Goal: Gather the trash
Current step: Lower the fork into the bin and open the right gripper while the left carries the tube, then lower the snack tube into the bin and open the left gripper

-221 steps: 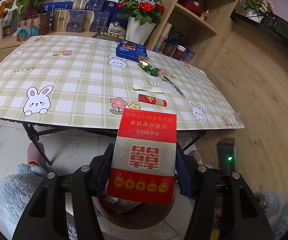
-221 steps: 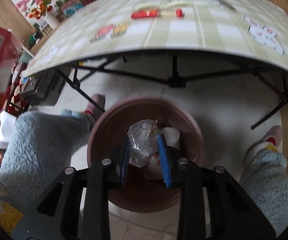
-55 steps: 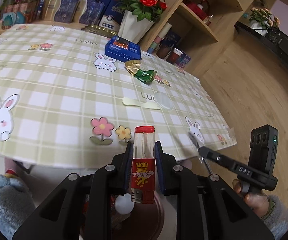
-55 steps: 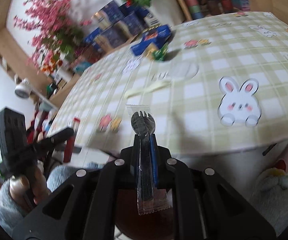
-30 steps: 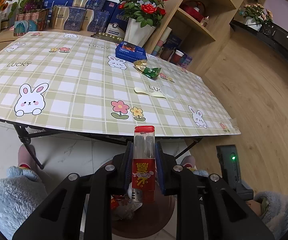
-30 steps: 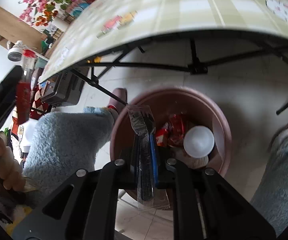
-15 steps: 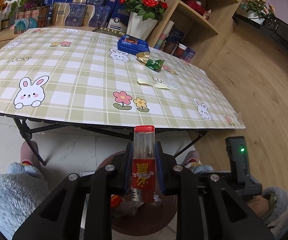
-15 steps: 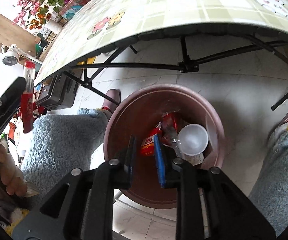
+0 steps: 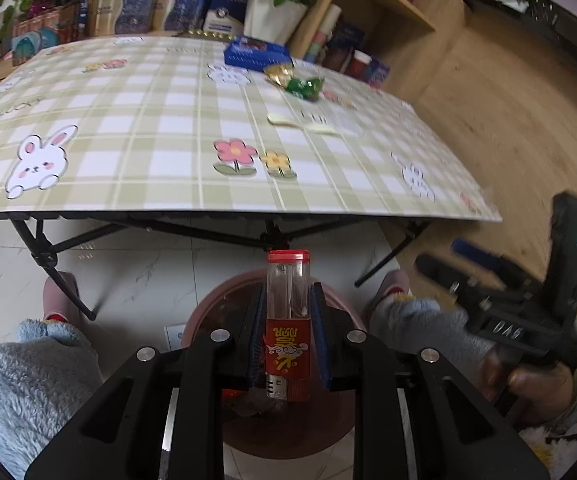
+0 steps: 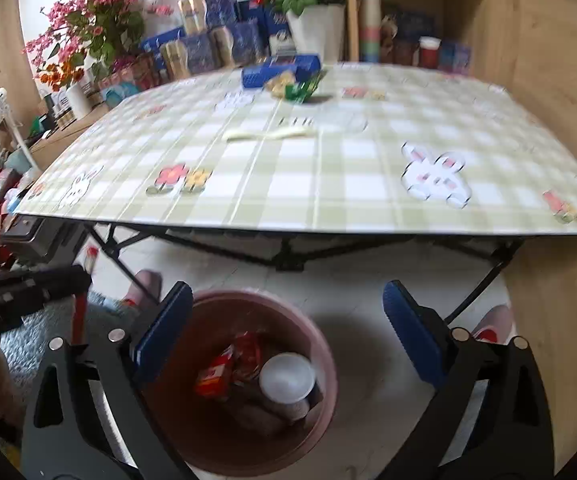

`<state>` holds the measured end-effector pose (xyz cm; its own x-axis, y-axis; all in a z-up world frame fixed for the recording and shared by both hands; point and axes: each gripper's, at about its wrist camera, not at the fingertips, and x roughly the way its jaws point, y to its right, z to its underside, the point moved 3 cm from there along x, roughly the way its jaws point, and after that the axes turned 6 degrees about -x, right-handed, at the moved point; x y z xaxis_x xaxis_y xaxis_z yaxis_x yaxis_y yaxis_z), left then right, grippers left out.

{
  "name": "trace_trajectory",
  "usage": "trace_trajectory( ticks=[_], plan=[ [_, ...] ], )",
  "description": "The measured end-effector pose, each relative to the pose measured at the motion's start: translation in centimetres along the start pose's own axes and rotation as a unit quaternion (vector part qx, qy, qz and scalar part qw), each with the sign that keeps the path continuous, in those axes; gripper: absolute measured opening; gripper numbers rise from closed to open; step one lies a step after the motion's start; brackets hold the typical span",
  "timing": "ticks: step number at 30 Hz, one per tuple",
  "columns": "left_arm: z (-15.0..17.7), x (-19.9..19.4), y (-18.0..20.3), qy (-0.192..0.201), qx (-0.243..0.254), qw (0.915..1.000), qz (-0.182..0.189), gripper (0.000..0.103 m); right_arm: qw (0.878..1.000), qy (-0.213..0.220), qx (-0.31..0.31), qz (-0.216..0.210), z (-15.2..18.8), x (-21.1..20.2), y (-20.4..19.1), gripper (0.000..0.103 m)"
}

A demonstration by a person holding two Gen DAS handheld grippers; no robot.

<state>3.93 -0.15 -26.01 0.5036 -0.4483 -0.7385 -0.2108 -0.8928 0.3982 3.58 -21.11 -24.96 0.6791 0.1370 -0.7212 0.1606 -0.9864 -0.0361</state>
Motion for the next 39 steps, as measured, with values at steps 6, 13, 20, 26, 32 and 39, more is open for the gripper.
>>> trace_trajectory(
  ticks=[6,13,20,26,32,39],
  plan=[
    [0.6,1.8,0.2,-0.034,0.006,0.9994,-0.002,0.022,0.999,0.02,0.024,0.02,-0.5,-0.7,1.1,0.097],
    [0.9,2.0,0.6,-0.04,0.016,0.9991,-0.006,0.062,0.999,0.008,0.036,0.033,0.0,-0.3,1.7,0.097],
    [0.5,1.8,-0.3,-0.027,-0.005,0.9988,-0.041,0.087,0.999,0.003,0.037,0.037,0.3,-0.3,1.6,0.097],
    [0.3,1.6,-1.1,-0.021,-0.02,0.998,-0.056,0.091,0.999,-0.002,0.033,0.037,0.4,-0.1,1.4,0.097],
    [0.1,1.4,-1.0,-0.016,-0.017,0.9975,-0.067,0.092,0.999,-0.013,0.034,0.021,0.2,0.4,1.4,0.097],
    [-2.0,0.7,-1.0,0.008,-0.007,0.9978,-0.065,0.092,0.999,-0.013,0.018,0.027,-1.8,0.2,2.2,0.097]
  ],
)
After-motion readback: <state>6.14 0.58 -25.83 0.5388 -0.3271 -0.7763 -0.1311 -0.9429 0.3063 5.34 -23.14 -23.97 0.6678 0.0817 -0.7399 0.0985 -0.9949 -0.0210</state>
